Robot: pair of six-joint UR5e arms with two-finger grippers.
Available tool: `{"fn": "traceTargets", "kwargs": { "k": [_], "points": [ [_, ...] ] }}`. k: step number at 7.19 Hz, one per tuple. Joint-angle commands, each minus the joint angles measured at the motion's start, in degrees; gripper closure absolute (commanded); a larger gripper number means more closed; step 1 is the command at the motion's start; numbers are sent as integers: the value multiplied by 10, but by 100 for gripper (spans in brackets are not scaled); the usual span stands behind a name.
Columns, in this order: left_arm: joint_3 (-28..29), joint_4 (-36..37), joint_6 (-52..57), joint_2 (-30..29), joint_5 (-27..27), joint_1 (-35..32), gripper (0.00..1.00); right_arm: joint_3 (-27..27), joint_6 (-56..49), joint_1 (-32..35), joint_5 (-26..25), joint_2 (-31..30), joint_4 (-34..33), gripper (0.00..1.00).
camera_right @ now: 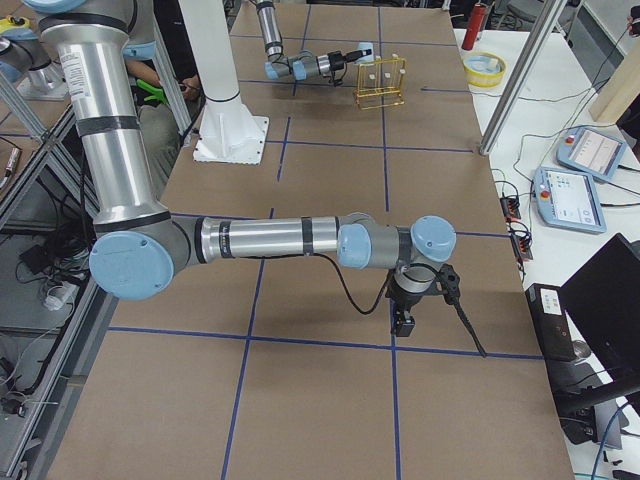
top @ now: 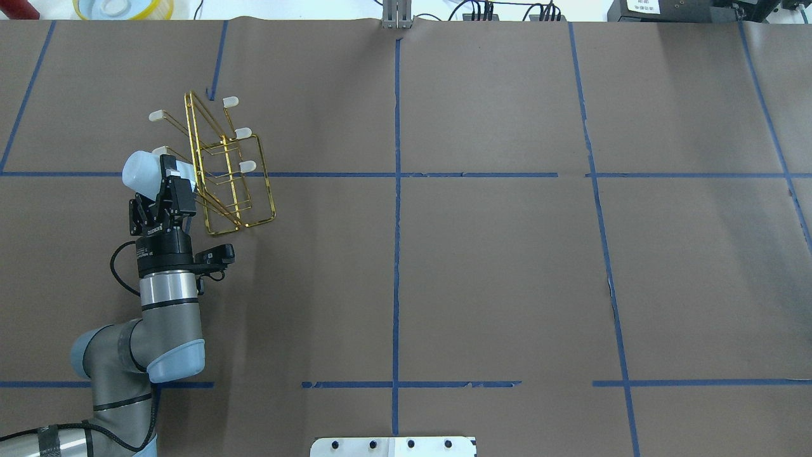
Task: Hang cup on cup holder
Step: 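Slide the cup onto a white-tipped peg of the rack with the left gripper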
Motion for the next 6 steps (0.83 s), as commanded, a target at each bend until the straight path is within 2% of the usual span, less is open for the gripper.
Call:
{"fn": "traceTargets", "kwargs": {
  "k": [1,2,6],
  "points": [
    [0,0,-7,1,0,1,100,0,0,0,0,0,0,0],
    [-2,0,-7,0,-2,1,1,0,0,0,0,0,0,0],
    [-24,-3,-10,17,-2,1,0,0,0,0,0,0,0,0]
  ]
}}
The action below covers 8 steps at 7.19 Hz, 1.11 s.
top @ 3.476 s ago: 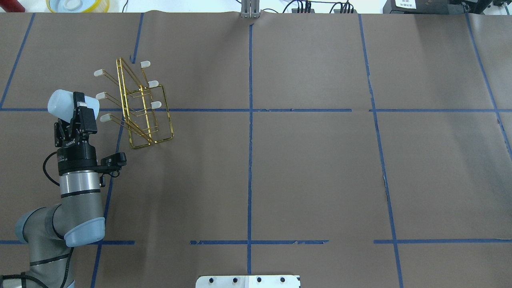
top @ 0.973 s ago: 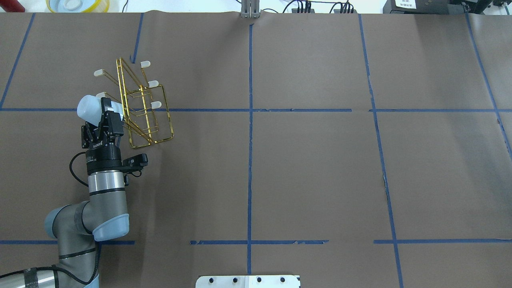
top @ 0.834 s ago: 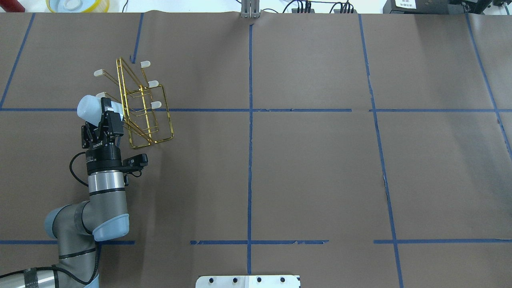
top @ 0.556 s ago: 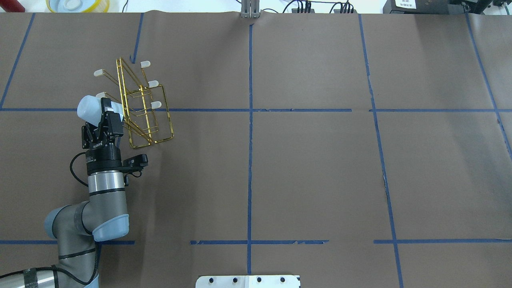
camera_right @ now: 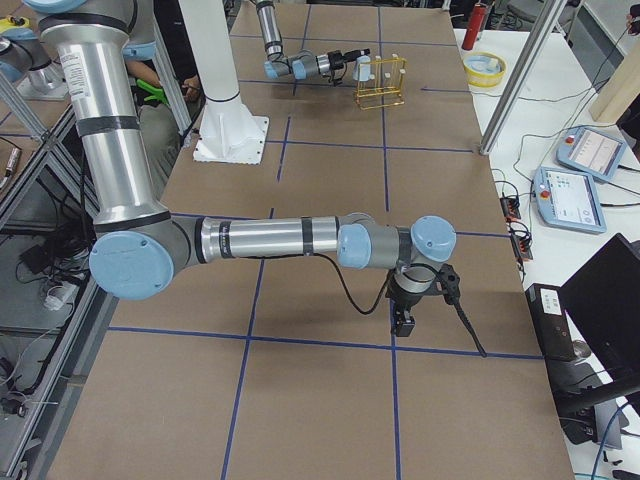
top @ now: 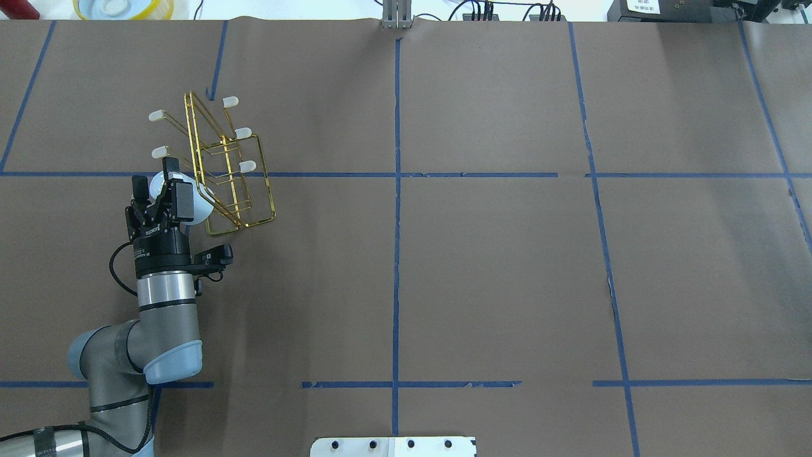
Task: Hang cup on cup holder
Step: 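Slide the cup onto a white-tipped peg of the rack with the left gripper, then open the left gripper and release the cup on the peg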
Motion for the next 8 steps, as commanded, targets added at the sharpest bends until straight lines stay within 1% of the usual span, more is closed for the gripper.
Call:
{"fn": "traceTargets", "kwargs": {
  "k": [1,2,4,5,6,8],
  "points": [
    [-46,-3,-15,41,-1,0,0,0,0,-1,0,0,0,0],
    [-82,-6,-39,77,0,1,0,0,1,0,0,0,0,0],
    [-151,-7,-185,146,-1,1,0,0,0,0,0,0,0,0],
    [-177,-13,-261,174,-2,1,0,0,0,0,0,0,0,0],
    [-189,-28,-339,191,-3,0,0,0,0,0,0,0,0,0],
    [-203,-76,-508,200,-102,-3,0,0,0,0,0,0,0,0]
  ]
}}
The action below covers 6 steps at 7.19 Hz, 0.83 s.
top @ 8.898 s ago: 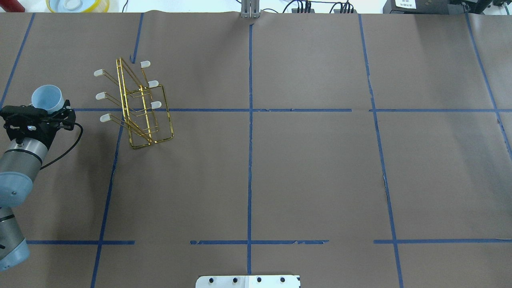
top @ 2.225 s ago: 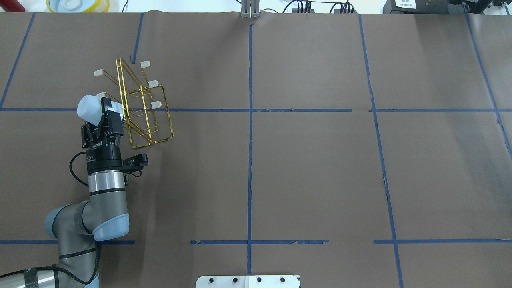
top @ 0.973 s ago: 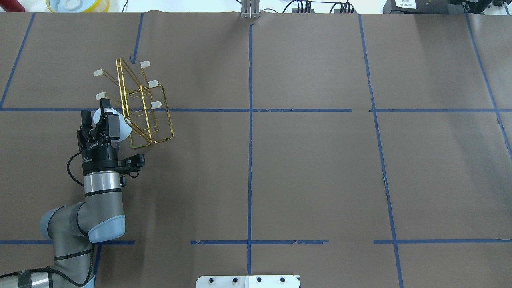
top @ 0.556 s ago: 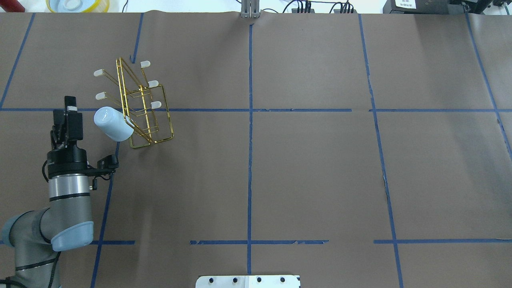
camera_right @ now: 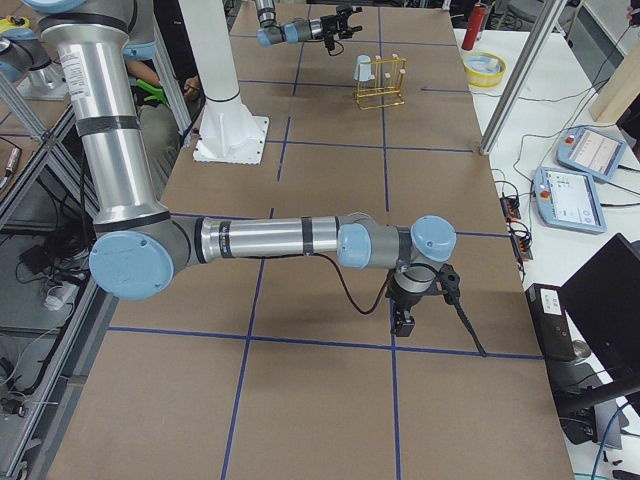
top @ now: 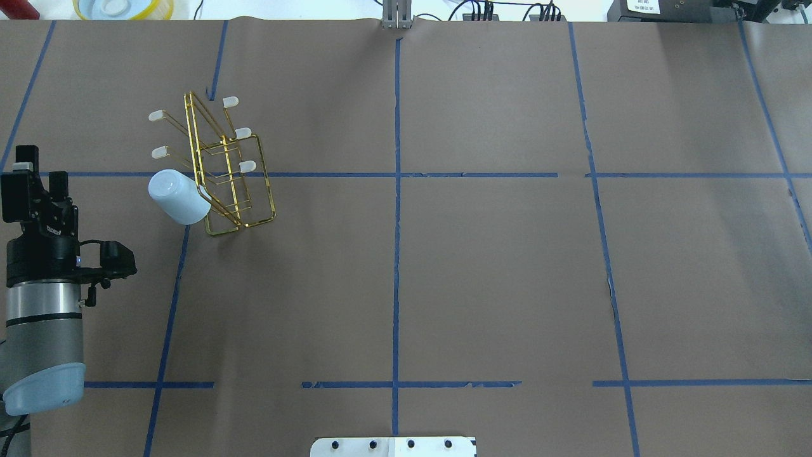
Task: Hang cup on cup holder
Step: 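Open the left gripper and release the cup on the peg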
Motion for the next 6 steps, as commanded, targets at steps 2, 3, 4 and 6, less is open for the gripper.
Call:
{"fn": "traceTargets", "kwargs": {
  "k": [2,3,4,6],
  "points": [
    [-10,-37,-323,17,-98,-1,0,0,0,0,0,0,0,0],
    [-11,-36,-451,22,-142,-1,0,0,0,0,0,0,0,0],
    [-12,-36,-571,23,-178,-1,0,0,0,0,0,0,0,0],
    [-42,-40,-761,56,-258,-2,0,0,0,0,0,0,0,0]
  ]
}}
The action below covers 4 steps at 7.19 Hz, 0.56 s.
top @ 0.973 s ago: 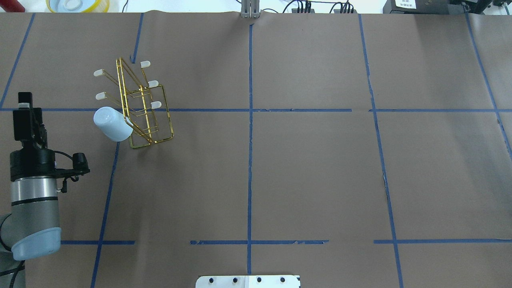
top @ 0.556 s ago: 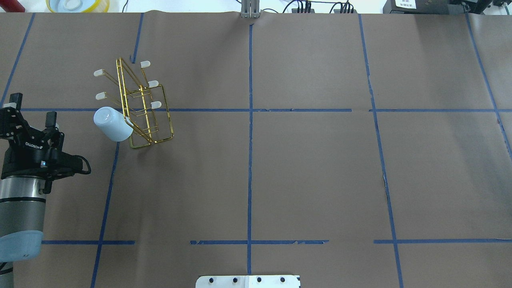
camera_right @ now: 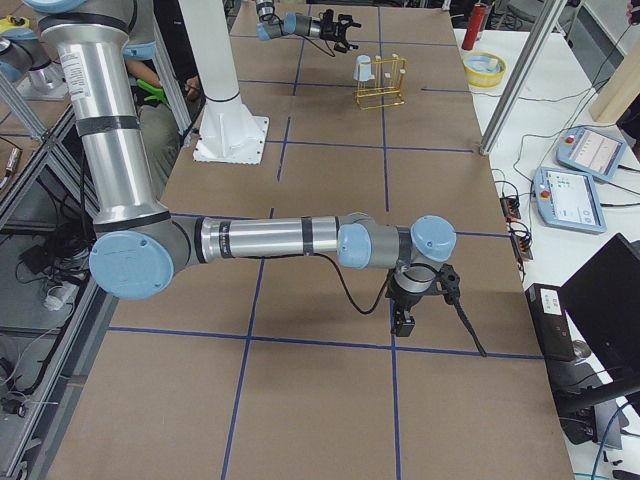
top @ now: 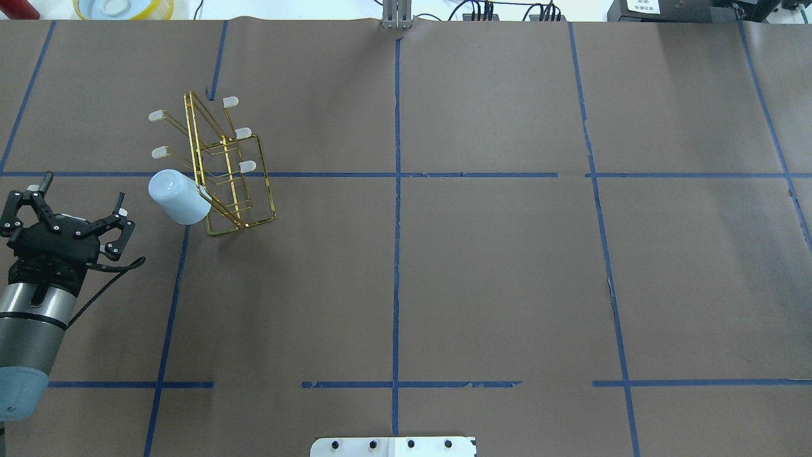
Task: Hang cup on cup holder
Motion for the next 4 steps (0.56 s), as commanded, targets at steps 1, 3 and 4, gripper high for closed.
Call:
{"fn": "traceTargets", "kwargs": {
  "k": [1,3,4],
  "points": [
    [-35,-26,-175,38,-90,-1,0,0,0,0,0,0,0,0],
    [-60,-92,-182,54,-259,-28,0,0,0,0,0,0,0,0],
    [-63,-89,-179,52,-352,-68,0,0,0,0,0,0,0,0]
  ]
}}
